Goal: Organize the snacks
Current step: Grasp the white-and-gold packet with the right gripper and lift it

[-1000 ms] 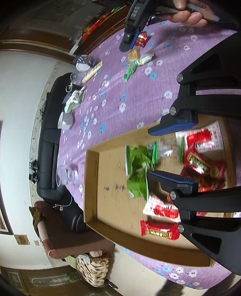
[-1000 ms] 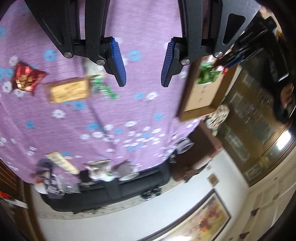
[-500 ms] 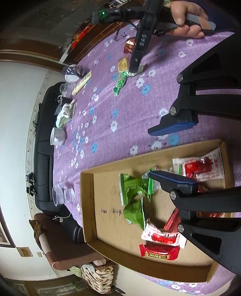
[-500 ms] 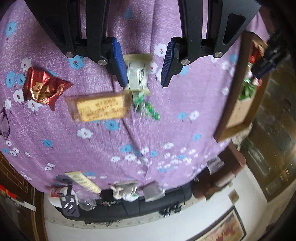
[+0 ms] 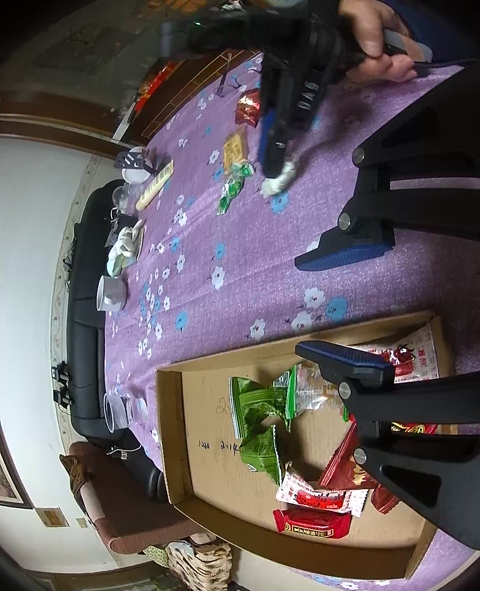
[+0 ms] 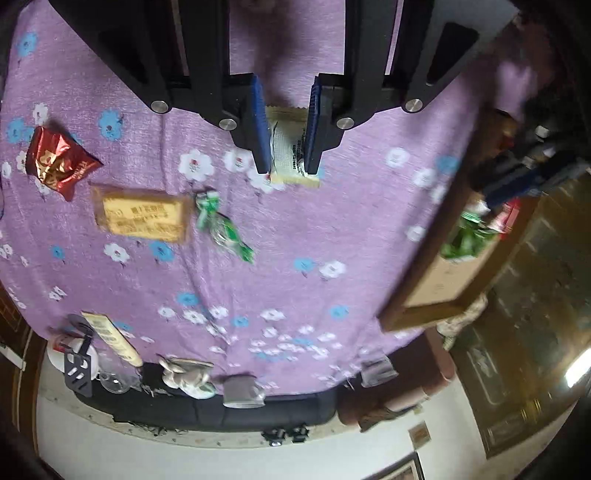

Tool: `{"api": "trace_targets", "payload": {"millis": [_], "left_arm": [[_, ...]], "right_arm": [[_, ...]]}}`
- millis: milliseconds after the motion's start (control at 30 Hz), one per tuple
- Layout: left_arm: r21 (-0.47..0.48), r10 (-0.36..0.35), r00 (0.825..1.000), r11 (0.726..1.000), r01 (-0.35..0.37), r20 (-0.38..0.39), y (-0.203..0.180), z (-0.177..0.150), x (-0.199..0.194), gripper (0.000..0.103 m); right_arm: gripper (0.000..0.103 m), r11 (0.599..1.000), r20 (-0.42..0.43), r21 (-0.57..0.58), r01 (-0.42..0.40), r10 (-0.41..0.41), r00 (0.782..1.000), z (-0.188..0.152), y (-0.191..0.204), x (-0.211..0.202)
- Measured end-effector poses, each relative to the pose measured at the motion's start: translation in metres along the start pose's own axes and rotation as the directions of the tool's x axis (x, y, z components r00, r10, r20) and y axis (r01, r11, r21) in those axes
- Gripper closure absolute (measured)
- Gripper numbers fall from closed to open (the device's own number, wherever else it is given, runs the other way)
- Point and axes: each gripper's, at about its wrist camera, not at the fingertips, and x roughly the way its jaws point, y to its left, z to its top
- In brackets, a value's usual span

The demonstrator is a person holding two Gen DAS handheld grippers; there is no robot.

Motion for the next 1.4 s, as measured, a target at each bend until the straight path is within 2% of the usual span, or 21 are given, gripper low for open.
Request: {"api": "trace_targets", "payload": {"millis": [67, 133, 233, 300, 467, 567, 633, 767, 900, 933, 1000, 1067, 1100, 1133, 1200, 1267, 1300, 1333, 1400], "left_arm": [[0.0, -0.009, 1.0, 1.0, 0.009, 0.0, -0.001, -0.001, 0.0, 0.066], [-0.001, -0.021, 1.0, 1.0, 0.021, -0.002, -0.002, -0.002, 0.0, 0.066], [0.001, -0.034, 0.999, 0.999, 0.034, 0.003, -0.003, -0.003, -0.002, 0.066], [0.003, -0.038, 0.999, 0.999, 0.038, 0.005, -0.003, -0.004, -0.004, 0.066], [-0.007, -0.039, 0.999, 0.999, 0.039, 0.001, 0.004, -0.006, -0.005, 0.066], [-0.014, -0.041, 0.999, 0.999, 0.041, -0.002, 0.006, -0.006, -0.004, 0.066], [-0.016, -0.042, 0.999, 0.999, 0.042, -0.006, 0.006, -0.006, -0.003, 0.066], [-0.011, -0.044, 0.999, 0.999, 0.044, -0.009, 0.003, -0.005, -0.002, 0.066], [0.0, -0.039, 0.999, 0.999, 0.039, -0.013, -0.002, -0.004, -0.001, 0.066], [0.003, -0.038, 0.999, 0.999, 0.038, -0.013, -0.003, -0.003, -0.001, 0.066], [0.004, -0.038, 0.999, 0.999, 0.038, -0.018, -0.005, -0.001, 0.001, 0.066], [0.005, -0.047, 0.999, 0.999, 0.048, -0.026, -0.007, 0.002, 0.003, 0.066], [0.004, -0.053, 0.998, 0.999, 0.053, -0.029, -0.009, 0.005, 0.004, 0.066], [0.002, -0.055, 0.998, 0.998, 0.055, -0.034, -0.011, 0.008, 0.006, 0.066], [-0.009, -0.075, 0.996, 0.997, 0.074, -0.051, -0.013, 0.015, 0.011, 0.066], [-0.036, -0.089, 0.994, 0.996, 0.087, -0.057, -0.013, 0.025, 0.013, 0.066], [-0.043, -0.088, 0.995, 0.995, 0.086, -0.054, -0.013, 0.027, 0.013, 0.066], [-0.051, -0.086, 0.995, 0.995, 0.084, -0.048, -0.011, 0.032, 0.013, 0.066], [-0.063, -0.076, 0.996, 0.995, 0.073, -0.042, -0.009, 0.038, 0.014, 0.066]], "right_arm": [[0.084, 0.999, 0.03, 0.034, 0.002, -0.003, 1.0, 0.009, -0.007, -0.008], [0.084, 0.998, 0.054, 0.056, 0.037, -0.04, 0.998, 0.019, -0.013, -0.012], [0.084, 0.988, 0.087, 0.07, 0.135, -0.14, 0.986, 0.038, -0.027, -0.009], [0.084, 0.981, 0.074, 0.08, 0.176, -0.181, 0.981, 0.048, -0.039, 0.002], [0.086, 0.975, 0.006, 0.128, 0.183, -0.185, 0.983, 0.052, -0.061, 0.034], [0.086, 0.973, 0.013, 0.127, 0.191, -0.194, 0.981, 0.047, -0.059, 0.036], [0.086, 0.979, 0.004, 0.132, 0.158, -0.16, 0.987, 0.047, -0.056, 0.036], [0.087, 0.988, -0.033, 0.151, 0.035, -0.031, 0.999, 0.038, -0.047, 0.04], [0.09, 0.971, -0.07, 0.187, -0.148, 0.164, 0.984, 0.03, -0.039, 0.037], [0.095, 0.97, -0.069, 0.187, -0.158, 0.173, 0.983, 0.028, -0.038, 0.035], [0.095, 0.971, -0.051, 0.184, -0.15, 0.162, 0.986, 0.026, -0.037, 0.027], [0.095, 0.985, -0.033, 0.142, -0.094, 0.099, 0.995, 0.025, -0.034, 0.019], [0.091, 0.991, -0.024, 0.12, -0.064, 0.068, 0.997, 0.023, -0.032, 0.016], [0.09, 0.99, -0.02, 0.121, -0.066, 0.069, 0.997, 0.021, -0.032, 0.014], [0.089, 0.983, -0.018, 0.149, -0.105, 0.108, 0.994, 0.019, -0.033, 0.013], [0.076, 0.979, -0.025, 0.164, -0.123, 0.128, 0.991, 0.019, -0.03, 0.014], [0.059, 0.981, -0.032, 0.16, -0.108, 0.114, 0.993, 0.02, -0.027, 0.014], [0.056, 0.985, -0.031, 0.149, -0.087, 0.092, 0.995, 0.021, -0.023, 0.015], [0.057, 0.993, -0.028, 0.104, -0.061, 0.064, 0.998, 0.021, -0.013, 0.019]]}}
